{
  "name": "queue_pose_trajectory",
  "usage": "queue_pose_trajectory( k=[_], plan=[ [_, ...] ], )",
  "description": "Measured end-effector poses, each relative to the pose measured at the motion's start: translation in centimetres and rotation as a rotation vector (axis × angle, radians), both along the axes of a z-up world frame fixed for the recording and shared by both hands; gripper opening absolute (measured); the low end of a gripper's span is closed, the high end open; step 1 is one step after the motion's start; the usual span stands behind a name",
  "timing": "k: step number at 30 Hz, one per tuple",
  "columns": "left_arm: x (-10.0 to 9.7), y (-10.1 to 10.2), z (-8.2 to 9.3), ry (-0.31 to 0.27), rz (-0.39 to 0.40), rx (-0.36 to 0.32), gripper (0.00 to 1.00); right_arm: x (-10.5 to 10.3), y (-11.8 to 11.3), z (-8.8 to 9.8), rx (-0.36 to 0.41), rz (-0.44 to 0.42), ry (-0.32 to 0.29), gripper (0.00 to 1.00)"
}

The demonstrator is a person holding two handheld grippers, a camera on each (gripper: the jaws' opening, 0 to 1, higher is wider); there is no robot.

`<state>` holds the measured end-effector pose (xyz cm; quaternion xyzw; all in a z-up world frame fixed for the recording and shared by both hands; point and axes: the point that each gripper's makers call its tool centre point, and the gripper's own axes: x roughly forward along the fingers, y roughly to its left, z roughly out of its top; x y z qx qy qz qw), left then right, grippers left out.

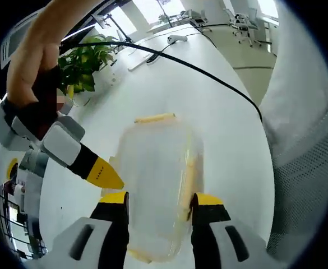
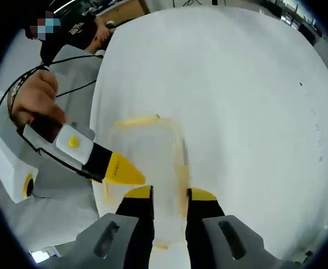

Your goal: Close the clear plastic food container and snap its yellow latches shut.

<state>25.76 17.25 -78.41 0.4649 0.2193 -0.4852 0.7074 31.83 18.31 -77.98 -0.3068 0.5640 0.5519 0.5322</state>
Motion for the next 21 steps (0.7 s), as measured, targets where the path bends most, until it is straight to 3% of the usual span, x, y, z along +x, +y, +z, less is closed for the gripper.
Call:
queue_pose_trajectory(
  k=[5,19,20,21],
  plan=[
    [0.0,0.0,0.0,-0.006,-0.004,0.006,0.38,-0.4,0.3,-0.1,-0.043,0.102,-0.019,0.16],
    [0.0,0.3,-0.1,-0.016,-0.018,0.023,0.38,-0.3,0.3,-0.3,-0.005,0.092,0.088,0.14],
    [-0.4,0.2,-0.2,0.002,-0.037,0.027,0.38,-1.2,0.6,-0.3,0.004,0.083,0.144,0.14],
    [-0.5,0.3,-0.1,-0.011,-0.043,0.036,0.38,-0.6,0.7,-0.4,0.004,0.097,0.128,0.14]
  ],
)
